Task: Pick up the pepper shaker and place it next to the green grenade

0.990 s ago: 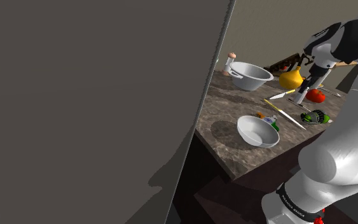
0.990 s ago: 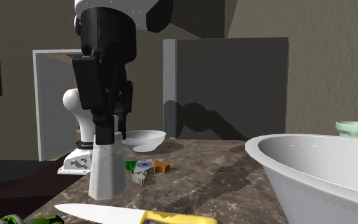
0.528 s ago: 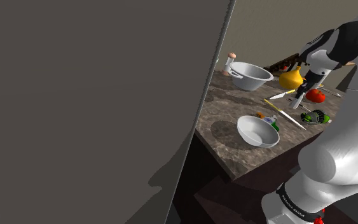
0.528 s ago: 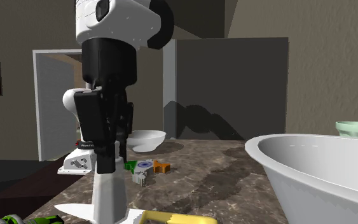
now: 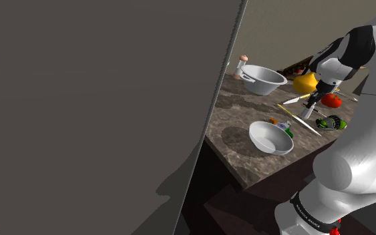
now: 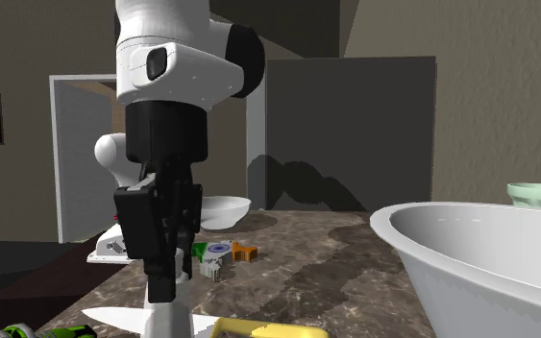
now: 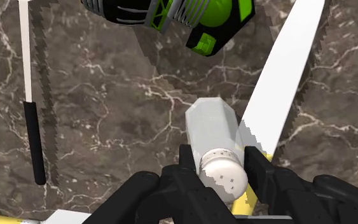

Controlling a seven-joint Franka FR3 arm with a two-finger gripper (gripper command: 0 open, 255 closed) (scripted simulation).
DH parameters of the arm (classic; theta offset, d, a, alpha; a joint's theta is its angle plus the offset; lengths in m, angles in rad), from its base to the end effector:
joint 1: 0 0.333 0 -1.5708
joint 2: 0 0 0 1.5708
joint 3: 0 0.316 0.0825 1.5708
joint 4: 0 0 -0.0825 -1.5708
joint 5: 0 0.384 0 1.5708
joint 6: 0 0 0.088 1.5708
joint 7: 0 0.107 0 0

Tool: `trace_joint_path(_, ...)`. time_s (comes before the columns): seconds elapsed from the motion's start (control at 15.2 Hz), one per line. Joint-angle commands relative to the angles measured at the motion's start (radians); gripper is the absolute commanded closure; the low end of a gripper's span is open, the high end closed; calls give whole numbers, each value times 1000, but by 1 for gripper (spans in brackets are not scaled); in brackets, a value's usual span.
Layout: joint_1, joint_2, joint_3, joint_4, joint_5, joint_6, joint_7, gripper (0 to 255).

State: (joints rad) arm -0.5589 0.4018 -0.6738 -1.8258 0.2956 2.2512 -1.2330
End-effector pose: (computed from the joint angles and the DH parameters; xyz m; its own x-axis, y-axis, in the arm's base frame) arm 0.2538 -0.5924 0.3678 0.9922 -0.1162 0.0444 -0.1206 -0.9859 0.1158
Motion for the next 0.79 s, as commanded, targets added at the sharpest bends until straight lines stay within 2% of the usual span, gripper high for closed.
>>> trace_joint_path(0.0, -1, 2, 1, -1, 2, 3, -2, 255)
trace_joint_path(0.33, -1, 2, 1, -1, 2, 3, -2, 255)
trace_joint_path(0.4, -1, 2, 1, -1, 2, 3, -2, 0)
trace_joint_path(0.73, -1, 2, 1, -1, 2, 3, -2, 0)
